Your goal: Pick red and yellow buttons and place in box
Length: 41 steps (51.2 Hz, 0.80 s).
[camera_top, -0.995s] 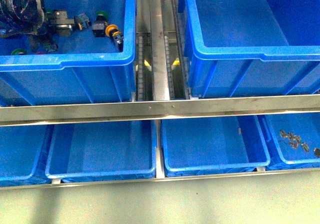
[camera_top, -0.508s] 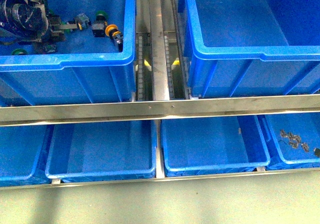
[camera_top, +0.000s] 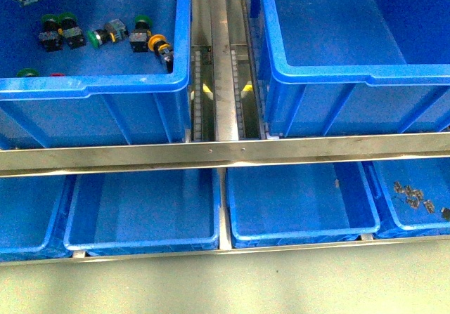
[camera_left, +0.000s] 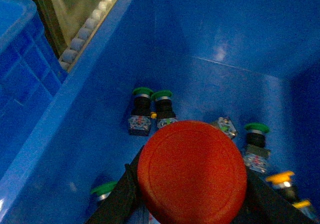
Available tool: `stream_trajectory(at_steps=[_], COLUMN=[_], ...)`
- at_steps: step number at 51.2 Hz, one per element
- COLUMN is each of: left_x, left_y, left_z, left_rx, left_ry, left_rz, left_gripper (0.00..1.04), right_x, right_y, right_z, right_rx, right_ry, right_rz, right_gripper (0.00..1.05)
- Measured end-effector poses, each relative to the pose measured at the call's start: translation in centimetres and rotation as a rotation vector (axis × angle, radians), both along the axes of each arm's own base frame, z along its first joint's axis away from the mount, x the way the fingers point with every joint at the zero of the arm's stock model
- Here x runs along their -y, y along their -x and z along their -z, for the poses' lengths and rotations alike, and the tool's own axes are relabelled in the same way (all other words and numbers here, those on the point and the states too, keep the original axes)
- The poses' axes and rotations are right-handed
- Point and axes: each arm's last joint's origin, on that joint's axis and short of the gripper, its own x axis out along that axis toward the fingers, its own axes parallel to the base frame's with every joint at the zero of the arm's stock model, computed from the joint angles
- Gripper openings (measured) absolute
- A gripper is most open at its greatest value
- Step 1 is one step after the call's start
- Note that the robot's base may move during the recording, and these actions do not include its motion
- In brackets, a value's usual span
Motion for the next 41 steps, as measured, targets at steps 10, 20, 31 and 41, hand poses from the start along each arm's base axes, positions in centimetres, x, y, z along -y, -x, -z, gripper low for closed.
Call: stream_trajectory(at_steps=[10,20,31,41], left_x=[0.0,-1.3,-3.1,-3.2], left_y=[6.1,12.6,20.4,25.3], left_z=[-3.2,-6.6,-8.7,-9.5], left_rx=[0.028,0.067,0.098,0.147], left_ry=[0.046,0.096,0.151,0.149], left_rz=[0.085,0.12,0.149,0.174], left_gripper=[0.3,0.3,0.3,0.3], right_x=[0.0,0.0,0.0,0.0], right_y=[0.0,0.0,0.0,0.0], right_z=[0.0,0.0,0.0,0.0], right_rx=[0.0,0.0,0.0,0.0], right_ry=[0.0,0.0,0.0,0.0], right_rz=[0.0,0.0,0.0,0.0], right_gripper=[0.97,0.97,0.97,0.97])
